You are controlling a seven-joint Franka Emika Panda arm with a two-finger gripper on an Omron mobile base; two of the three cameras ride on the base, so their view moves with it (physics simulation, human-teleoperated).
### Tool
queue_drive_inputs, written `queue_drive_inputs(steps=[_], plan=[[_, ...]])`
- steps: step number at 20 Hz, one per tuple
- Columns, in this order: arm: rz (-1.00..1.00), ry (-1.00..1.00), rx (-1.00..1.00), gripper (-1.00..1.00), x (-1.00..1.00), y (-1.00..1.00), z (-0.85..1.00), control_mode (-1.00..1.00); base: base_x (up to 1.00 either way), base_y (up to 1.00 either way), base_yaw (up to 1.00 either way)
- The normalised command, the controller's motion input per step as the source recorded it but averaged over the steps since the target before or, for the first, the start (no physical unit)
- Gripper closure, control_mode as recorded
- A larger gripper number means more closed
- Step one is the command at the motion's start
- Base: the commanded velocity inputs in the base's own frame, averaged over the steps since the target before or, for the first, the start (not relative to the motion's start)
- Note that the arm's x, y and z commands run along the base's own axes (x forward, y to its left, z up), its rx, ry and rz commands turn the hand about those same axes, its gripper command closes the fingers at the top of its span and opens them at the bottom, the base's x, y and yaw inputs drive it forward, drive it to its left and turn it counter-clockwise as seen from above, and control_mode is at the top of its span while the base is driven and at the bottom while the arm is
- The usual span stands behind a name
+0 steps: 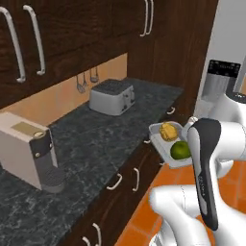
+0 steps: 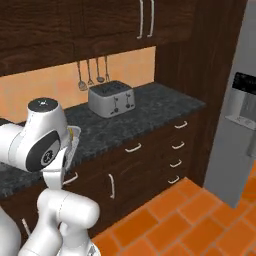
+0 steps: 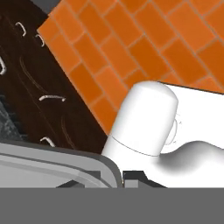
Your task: Take the meat container that has the shrimp and place it on the second highest rack of the freezer. Then take the vegetable container that has the squash and lime and place it on the highest rack of the freezer.
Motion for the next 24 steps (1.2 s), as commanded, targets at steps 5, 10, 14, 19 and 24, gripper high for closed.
queue_drive_inputs(steps=[5,10,14,19,24], plan=[[0.0,0.0,0.0,1.0,0.0,0.0,0.0,1.0,0.0,0.0,-0.93],[0.0,0.0,0.0,1.0,0.0,0.0,0.0,1.0,0.08,-0.06,-0.84],[0.0,0.0,0.0,1.0,0.0,0.0,0.0,1.0,0.46,-0.61,-0.56],[0.0,0.0,0.0,1.0,0.0,0.0,0.0,1.0,0.67,-0.58,-0.46],[0.0,0.0,0.0,1.0,0.0,0.0,0.0,1.0,1.0,-0.1,-0.12]])
